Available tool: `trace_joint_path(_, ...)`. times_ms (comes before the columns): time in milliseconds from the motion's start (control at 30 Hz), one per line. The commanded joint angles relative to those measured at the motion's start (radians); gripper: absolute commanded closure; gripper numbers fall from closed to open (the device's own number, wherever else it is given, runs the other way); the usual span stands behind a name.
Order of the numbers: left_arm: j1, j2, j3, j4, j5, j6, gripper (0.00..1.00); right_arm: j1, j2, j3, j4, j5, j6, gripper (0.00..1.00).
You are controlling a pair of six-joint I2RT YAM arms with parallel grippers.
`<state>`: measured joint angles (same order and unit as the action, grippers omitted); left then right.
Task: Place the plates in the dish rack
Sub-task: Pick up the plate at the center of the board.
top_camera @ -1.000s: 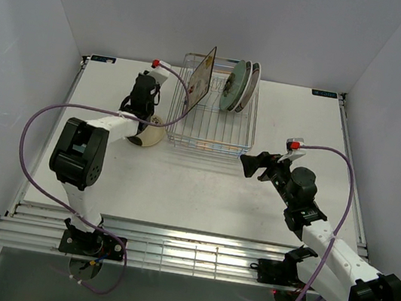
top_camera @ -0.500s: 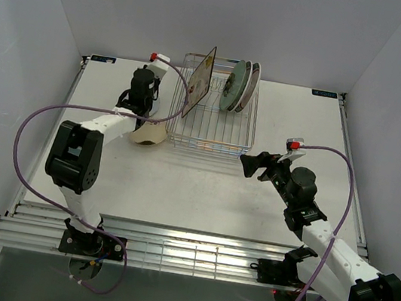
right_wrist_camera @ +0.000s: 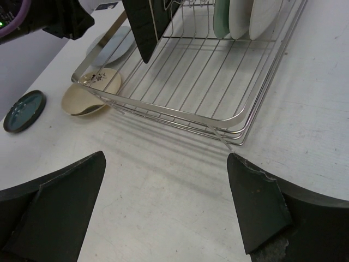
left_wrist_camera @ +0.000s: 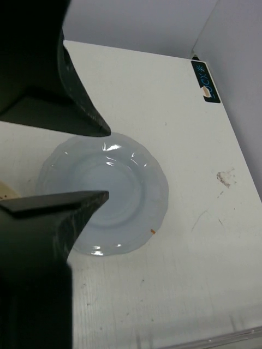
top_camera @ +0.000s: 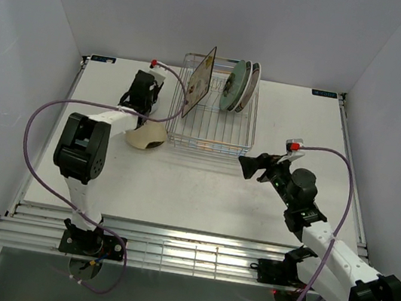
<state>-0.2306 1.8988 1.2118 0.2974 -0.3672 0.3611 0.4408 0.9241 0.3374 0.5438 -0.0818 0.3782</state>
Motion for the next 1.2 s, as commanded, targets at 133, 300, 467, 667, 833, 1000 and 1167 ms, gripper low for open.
trace_joint_path(133, 0.008, 0.045, 0.074, -0.001, -0.032, 0.009, 0.23, 0.006, -0.048, -0.021, 0.048, -0.009, -0.009, 0.02)
trace_joint_path(300, 0.040, 0.068, 0.104, -0.056, 0.007, -0.040, 0.15, 0.006, -0.048, -0.023, 0.047, -0.007, -0.009, 0.02)
trace_joint_path(467, 0.080, 0.105, 0.158, -0.116, 0.056, -0.074, 0.12, 0.006, -0.039, -0.023, 0.056, -0.013, -0.007, 0.02)
trace_joint_path(667, 0.117, 0.174, 0.244, -0.224, 0.134, -0.131, 0.12, 0.006, -0.037, -0.023, 0.061, -0.022, -0.004, 0.02)
trace_joint_path(833, 0.126, 0.221, 0.282, -0.265, 0.151, -0.152, 0.12, 0.006, -0.045, -0.024, 0.056, -0.016, -0.005, 0.02)
trace_joint_path(1000, 0.166, 0.221, 0.307, -0.291, 0.217, -0.203, 0.11, 0.006, -0.050, -0.026, 0.053, -0.016, -0.007, 0.02)
trace_joint_path(1167, 0.212, 0.215, 0.313, -0.291, 0.313, -0.261, 0.11, 0.006, -0.053, -0.026, 0.051, -0.016, -0.009, 0.02)
